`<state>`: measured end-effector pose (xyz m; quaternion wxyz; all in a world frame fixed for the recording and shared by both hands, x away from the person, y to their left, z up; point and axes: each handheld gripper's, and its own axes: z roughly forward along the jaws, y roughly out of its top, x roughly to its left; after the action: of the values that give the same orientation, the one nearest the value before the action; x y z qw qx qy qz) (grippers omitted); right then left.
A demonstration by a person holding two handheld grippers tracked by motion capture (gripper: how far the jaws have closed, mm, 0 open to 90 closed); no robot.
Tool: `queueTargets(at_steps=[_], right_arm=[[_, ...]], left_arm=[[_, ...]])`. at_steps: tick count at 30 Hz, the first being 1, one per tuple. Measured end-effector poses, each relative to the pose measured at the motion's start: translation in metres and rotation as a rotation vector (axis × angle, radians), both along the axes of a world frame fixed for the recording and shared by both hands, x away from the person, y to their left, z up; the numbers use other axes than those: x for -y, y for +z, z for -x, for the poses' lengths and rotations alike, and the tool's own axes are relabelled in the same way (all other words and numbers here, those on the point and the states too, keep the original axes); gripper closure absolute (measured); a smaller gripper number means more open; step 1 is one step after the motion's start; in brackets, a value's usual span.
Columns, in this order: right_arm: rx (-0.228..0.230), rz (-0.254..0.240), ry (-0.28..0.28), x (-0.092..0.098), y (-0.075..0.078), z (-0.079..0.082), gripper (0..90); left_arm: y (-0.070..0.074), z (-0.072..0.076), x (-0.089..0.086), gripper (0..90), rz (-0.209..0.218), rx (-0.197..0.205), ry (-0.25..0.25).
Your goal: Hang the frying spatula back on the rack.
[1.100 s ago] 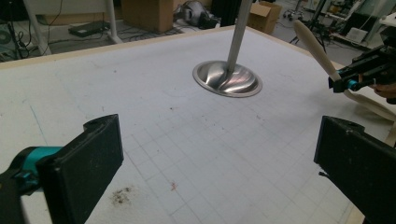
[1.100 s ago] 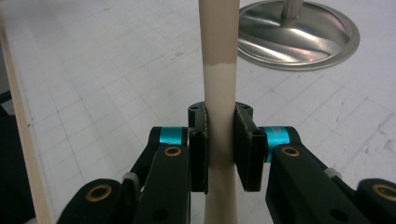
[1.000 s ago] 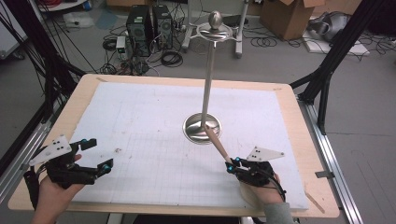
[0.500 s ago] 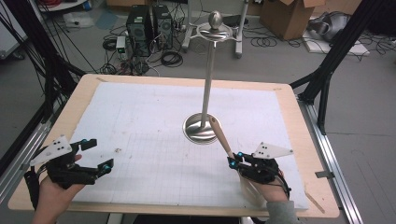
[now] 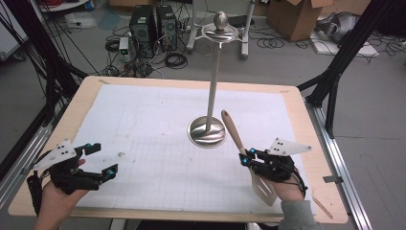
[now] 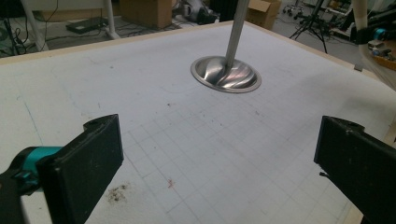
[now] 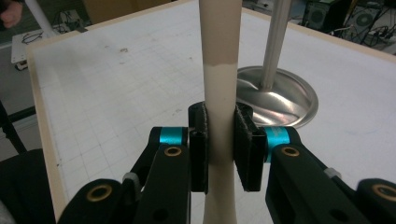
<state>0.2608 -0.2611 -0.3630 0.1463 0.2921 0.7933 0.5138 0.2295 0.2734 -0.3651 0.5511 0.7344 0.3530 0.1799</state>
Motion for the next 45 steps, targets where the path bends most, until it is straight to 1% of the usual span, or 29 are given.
queueTargets(at_steps=[3,4,5,7,9,14,15,16,17,20,24,27,28,32,34,35,38,42,45], right_arm=[[0.008,0.008,0.01,0.0,0.011,-0.002,77.9],[0.019,0.02,0.01,0.0,0.014,-0.003,77.9],[0.016,0.028,0.007,0.0,0.018,-0.003,77.9],[0.025,0.037,0.011,0.0,0.024,-0.004,77.9],[0.033,0.04,0.016,0.0,0.031,-0.005,77.9],[0.033,0.045,0.028,0.001,0.043,-0.009,77.9],[0.037,0.049,0.026,0.001,0.044,-0.01,77.9],[0.029,0.046,0.027,0.001,0.044,-0.01,77.9],[0.033,0.042,0.036,0.001,0.044,-0.01,77.9],[0.034,0.05,0.043,0.001,0.044,-0.01,77.9],[0.026,0.031,0.043,0.005,0.046,-0.012,77.9],[0.03,0.033,0.057,0.007,0.048,-0.014,77.9],[0.037,0.035,0.055,0.008,0.049,-0.014,77.9],[0.045,0.013,0.051,0.011,0.053,-0.018,78.0],[0.038,0.009,0.053,0.012,0.056,-0.021,78.0],[0.027,0.007,0.052,0.012,0.057,-0.022,77.9],[0.034,0.012,0.05,0.014,0.061,-0.026,78.0],[0.023,0.001,0.04,0.016,0.067,-0.031,77.9],[0.022,0.004,0.036,0.017,0.071,-0.036,77.9]], left_arm=[[0.001,0.0,0.0,1.8,0.0,0.006,-0.001],[0.001,0.001,0.0,1.8,0.003,0.005,-0.001],[0.001,0.001,0.0,1.8,0.006,0.004,0.002],[0.001,0.001,0.0,1.8,0.003,0.005,0.0],[0.0,0.0,0.0,1.8,0.003,0.002,0.001],[-0.001,0.0,0.001,1.8,0.0,-0.002,-0.003],[-0.001,0.0,0.001,1.8,0.004,-0.003,-0.002],[0.0,0.0,0.001,1.8,0.008,-0.003,-0.005],[0.0,0.0,0.001,1.8,0.006,0.002,-0.006],[0.0,0.0,0.002,1.8,0.011,0.0,-0.009],[0.0,0.0,0.001,1.8,0.009,-0.003,-0.009],[-0.001,0.0,0.0,1.8,0.014,-0.004,-0.003],[-0.001,0.0,0.0,1.8,0.013,-0.005,-0.004],[-0.003,-0.001,0.0,1.8,0.013,-0.011,-0.005],[-0.004,-0.002,0.0,1.8,0.011,-0.015,-0.007],[-0.005,-0.002,0.0,1.8,0.013,-0.016,-0.004],[-0.005,-0.002,0.0,1.8,0.013,-0.018,-0.002],[-0.005,-0.001,-0.001,1.8,0.018,-0.016,-0.002],[-0.004,0.0,-0.001,1.8,0.02,-0.014,-0.003]])
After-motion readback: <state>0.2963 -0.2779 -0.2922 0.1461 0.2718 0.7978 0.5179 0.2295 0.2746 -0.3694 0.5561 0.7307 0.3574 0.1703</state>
